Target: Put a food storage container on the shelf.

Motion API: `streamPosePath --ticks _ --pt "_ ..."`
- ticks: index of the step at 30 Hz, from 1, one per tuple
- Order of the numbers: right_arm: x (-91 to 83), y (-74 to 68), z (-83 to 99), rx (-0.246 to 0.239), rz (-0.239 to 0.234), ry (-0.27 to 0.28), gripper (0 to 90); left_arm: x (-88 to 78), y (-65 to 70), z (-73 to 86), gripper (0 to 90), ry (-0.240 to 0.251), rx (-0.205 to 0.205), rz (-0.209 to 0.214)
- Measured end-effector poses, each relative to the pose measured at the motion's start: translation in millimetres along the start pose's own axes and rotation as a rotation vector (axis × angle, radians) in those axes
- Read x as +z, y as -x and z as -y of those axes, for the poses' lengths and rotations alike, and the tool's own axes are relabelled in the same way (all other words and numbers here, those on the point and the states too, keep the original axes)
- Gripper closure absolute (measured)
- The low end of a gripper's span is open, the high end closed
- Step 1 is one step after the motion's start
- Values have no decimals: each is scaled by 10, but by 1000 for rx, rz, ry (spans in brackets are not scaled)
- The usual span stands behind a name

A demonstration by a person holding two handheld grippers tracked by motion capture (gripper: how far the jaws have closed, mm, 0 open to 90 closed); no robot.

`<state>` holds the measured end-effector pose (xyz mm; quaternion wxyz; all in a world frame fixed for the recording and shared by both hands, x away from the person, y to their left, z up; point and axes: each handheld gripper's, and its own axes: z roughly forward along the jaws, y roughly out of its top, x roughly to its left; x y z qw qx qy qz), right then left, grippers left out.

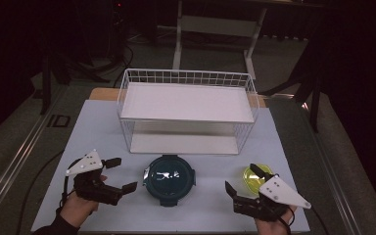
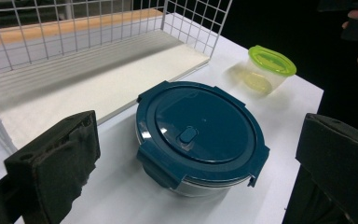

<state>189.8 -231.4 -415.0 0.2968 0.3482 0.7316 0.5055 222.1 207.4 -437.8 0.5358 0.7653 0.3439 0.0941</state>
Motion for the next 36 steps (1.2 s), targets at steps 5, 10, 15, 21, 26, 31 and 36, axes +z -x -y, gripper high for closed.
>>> streamPosePath --ticks 5,10,15,21,26,31,36 --pt "108 -25 -90 7 -29 9 99 32 -13 -37 0 -3 -19 14" --pt "259 -68 -146 34 -96 -14 100 95 -70 -53 0 -11 -62 26" --pt "442 -141 -169 22 -150 -48 100 174 -92 -61 0 -23 -84 46" --pt "648 -174 -163 52 -195 -91 105 278 -115 -56 0 -45 -101 51" --pt "813 -187 -114 99 -234 -129 128 365 -147 -28 0 -76 -117 42" --pt "971 -177 -16 153 -275 -181 139 421 -172 12 0 -99 -129 44" --pt "1108 -181 110 188 -309 -229 163 514 -263 114 1 -126 -190 59"
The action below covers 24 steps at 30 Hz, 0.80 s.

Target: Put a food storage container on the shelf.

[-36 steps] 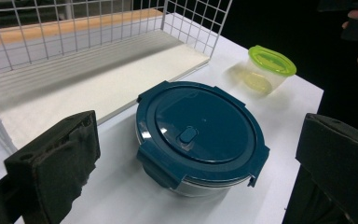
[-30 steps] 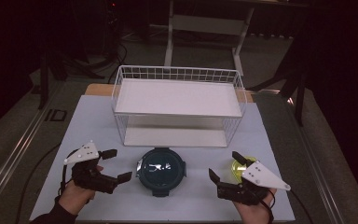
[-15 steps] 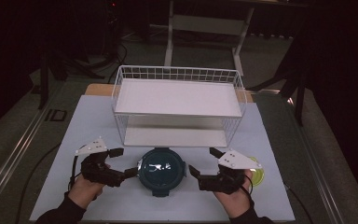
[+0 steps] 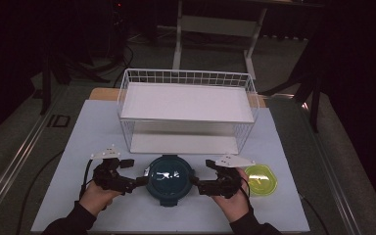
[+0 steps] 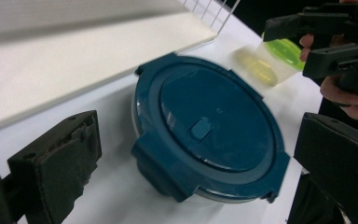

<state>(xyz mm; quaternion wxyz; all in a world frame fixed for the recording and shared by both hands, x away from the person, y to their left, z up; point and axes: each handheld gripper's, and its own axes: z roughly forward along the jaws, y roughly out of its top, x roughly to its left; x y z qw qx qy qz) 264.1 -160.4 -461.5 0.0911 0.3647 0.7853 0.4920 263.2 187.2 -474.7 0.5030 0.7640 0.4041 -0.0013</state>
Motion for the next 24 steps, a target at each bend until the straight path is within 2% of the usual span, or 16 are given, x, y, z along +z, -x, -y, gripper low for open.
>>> streamPosePath --ticks 2,5,6,7,10,11,15,16,17,18,21,24 --pt "44 18 30 15 -7 -12 169 20 -32 27 31 -6 -10 -2" --pt "77 24 52 7 3 -23 175 44 -62 49 68 -17 -23 2" --pt "89 34 60 11 -11 -26 179 65 -83 66 68 -28 -41 -7" --pt "105 46 71 10 -2 -33 200 75 -99 73 122 -33 -56 -9" --pt "123 58 85 14 -2 -41 213 107 -137 86 169 -51 -102 -10" --pt "128 63 90 13 -6 -42 218 114 -146 90 213 -53 -110 -7" --pt "147 90 101 31 -9 -49 220 153 -194 100 278 -83 -188 3" --pt "150 96 102 38 -13 -49 225 165 -204 103 298 -86 -218 8" --pt "157 114 103 45 -28 -51 232 170 -211 104 315 -88 -226 7" --pt "159 120 104 49 -28 -52 235 181 -227 107 339 -97 -259 9" --pt "174 149 109 73 -46 -62 262 205 -271 120 386 -118 -318 34" --pt "178 161 109 87 -58 -70 288 221 -308 135 437 -125 -361 45"
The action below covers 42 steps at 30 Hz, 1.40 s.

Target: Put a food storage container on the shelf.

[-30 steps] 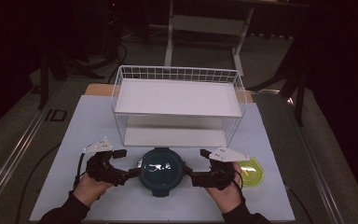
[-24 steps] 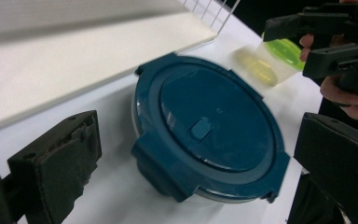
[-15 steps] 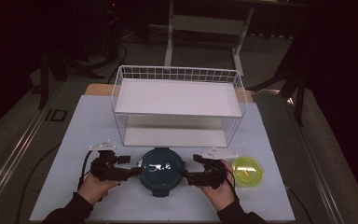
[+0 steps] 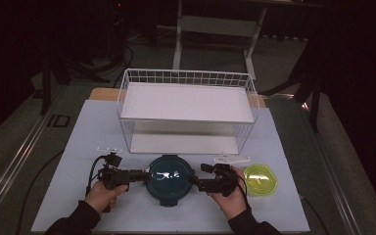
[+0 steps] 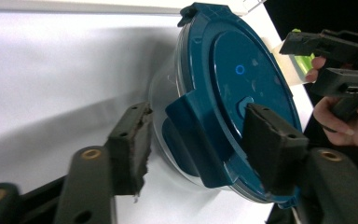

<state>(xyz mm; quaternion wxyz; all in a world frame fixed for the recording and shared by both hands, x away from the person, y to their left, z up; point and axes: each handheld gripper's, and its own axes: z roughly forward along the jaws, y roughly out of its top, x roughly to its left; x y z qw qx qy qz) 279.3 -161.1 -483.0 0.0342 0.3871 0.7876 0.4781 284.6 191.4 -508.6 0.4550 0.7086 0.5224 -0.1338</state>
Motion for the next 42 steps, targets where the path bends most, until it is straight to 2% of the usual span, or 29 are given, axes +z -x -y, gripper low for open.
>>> streamPosePath --ticks 2,6,11,14,17,19,23,24,25,26,27,28,31,32,33,35,36,37,39,40,41,42 --pt "-3 10 0 7 -12 -3 308 8 -18 2 474 -10 -19 4" --pt "-4 17 -3 18 -21 -12 346 36 -32 -7 490 -38 -53 32" --pt "-5 31 -3 32 -43 -19 407 33 -20 -33 523 -56 -54 40" --pt "2 47 4 54 -49 -24 419 24 -32 -35 557 -58 -66 45" --pt "23 70 15 100 -55 -42 403 23 -20 -45 564 -65 -83 39" --pt "44 89 22 128 -61 -52 402 23 -17 -47 566 -67 -82 36" --pt "63 115 31 150 -64 -62 402 23 -20 -51 568 -71 -82 39" --pt "75 125 36 166 -63 -70 402 23 -18 -52 568 -71 -81 37" --pt "112 156 50 214 -69 -91 415 24 -22 -50 571 -69 -83 40" --pt "112 156 50 214 -69 -91 415 24 -22 -50 572 -69 -83 40" --pt "132 176 62 252 -85 -101 421 26 -26 -48 574 -68 -90 42" --pt "132 176 62 252 -85 -101 421 26 -26 -48 576 -68 -90 42" --pt "159 234 86 333 -110 -122 433 35 -35 -51 593 -68 -107 57" --pt "159 234 86 333 -110 -122 433 42 -41 -52 593 -67 -111 62" --pt "155 242 85 353 -117 -134 441 46 -40 -59 595 -70 -109 60" --pt "155 242 85 353 -117 -134 441 49 -38 -63 595 -71 -110 60" --pt "155 261 111 418 -137 -157 433 49 -37 -62 596 -70 -110 60" --pt "155 261 111 418 -137 -157 433 48 -36 -60 596 -70 -110 59" --pt "163 288 136 472 -165 -168 447 48 -40 -60 596 -71 -109 61" --pt "174 328 159 531 -206 -181 466 49 -31 -62 596 -70 -111 57" --pt "174 328 159 531 -206 -181 466 49 -31 -62 596 -70 -111 57" --pt "179 338 172 554 -217 -181 483 49 -29 -61 596 -70 -113 56"
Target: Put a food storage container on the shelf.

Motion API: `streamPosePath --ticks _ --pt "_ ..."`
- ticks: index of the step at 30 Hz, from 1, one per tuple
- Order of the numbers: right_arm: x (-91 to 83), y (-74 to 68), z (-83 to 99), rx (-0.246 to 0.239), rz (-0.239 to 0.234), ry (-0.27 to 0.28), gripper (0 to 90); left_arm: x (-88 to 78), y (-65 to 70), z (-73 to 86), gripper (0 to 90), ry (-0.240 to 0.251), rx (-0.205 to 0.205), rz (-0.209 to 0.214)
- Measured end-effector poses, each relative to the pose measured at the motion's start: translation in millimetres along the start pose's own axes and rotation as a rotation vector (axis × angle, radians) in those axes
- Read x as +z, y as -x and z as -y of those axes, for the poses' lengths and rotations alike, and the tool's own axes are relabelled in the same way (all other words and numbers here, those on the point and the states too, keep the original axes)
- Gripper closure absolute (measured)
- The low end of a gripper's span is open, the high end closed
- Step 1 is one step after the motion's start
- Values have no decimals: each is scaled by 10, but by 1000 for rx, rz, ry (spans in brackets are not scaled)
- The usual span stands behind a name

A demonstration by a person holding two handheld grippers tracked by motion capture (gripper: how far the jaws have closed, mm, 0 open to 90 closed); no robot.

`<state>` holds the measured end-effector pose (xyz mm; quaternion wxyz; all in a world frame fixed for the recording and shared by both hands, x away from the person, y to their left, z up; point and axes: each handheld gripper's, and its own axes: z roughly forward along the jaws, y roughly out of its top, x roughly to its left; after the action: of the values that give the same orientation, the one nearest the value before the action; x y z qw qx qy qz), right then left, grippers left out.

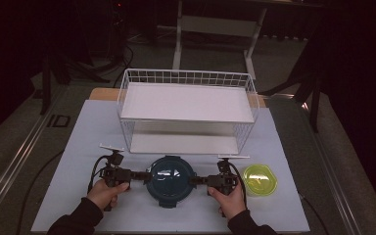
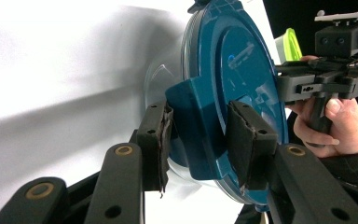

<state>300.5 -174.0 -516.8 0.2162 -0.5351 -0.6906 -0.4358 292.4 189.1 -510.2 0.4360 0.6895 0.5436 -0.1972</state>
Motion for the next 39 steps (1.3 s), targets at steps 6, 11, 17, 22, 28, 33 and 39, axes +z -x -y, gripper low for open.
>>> streamPosePath --ticks 6,11,17,22,28,33,39 --pt "-1 15 5 33 -25 -8 505 -7 42 24 598 -11 -6 -17" --pt "-15 -25 21 26 -23 -3 522 -25 66 43 616 -18 -16 -21" --pt "-30 -82 23 -11 -26 -5 537 -74 128 119 630 -9 0 -44" --pt "-43 -134 33 -41 -27 -5 547 -100 186 167 634 -2 32 -70" --pt "-52 -168 32 -55 -33 -8 557 -128 251 212 640 2 56 -102" --pt "-62 -201 30 -82 -26 -13 562 -153 290 213 660 22 63 -115" --pt "-71 -230 31 -97 -24 -4 566 -173 322 214 678 25 74 -130"
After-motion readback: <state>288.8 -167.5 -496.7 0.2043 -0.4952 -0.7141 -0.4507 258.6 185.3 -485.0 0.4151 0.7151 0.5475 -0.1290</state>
